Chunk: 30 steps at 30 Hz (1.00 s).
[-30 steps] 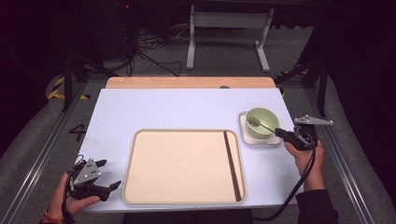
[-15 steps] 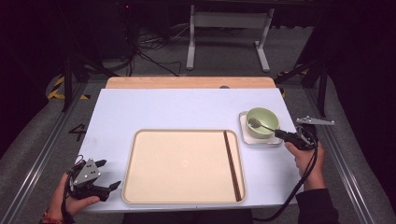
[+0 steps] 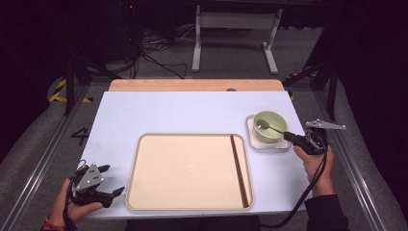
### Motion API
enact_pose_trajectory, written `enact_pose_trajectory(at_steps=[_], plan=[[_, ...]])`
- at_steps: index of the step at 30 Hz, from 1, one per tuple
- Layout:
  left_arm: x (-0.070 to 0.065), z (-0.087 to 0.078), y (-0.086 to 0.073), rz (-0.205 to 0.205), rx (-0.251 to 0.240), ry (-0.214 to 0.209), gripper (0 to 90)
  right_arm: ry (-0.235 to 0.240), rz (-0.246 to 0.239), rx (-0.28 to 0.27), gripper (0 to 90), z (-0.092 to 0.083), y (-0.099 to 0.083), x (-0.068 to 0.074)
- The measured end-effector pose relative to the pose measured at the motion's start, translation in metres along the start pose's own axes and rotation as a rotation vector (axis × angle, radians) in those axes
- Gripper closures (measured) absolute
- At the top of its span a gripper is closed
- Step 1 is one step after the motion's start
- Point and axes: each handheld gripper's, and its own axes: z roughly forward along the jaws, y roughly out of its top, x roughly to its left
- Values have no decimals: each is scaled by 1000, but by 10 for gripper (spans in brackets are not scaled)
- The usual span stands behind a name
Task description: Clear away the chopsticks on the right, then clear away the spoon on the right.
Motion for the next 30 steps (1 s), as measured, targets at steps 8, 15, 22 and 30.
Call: enact_pose_trajectory(at_steps=[8, 15, 22, 30], plan=[[1, 3, 3, 3, -3, -2, 113, 0, -7, -77, 898, -11, 2, 5], [0, 2, 4, 6, -3, -1, 113, 11, -10, -117, 898, -17, 4, 7], [-1, 3, 4, 11, 2, 1, 113, 29, -18, -157, 898, -27, 6, 14], [0, 1, 6, 11, -13, 4, 114, 81, -61, -181, 899, -33, 11, 35]])
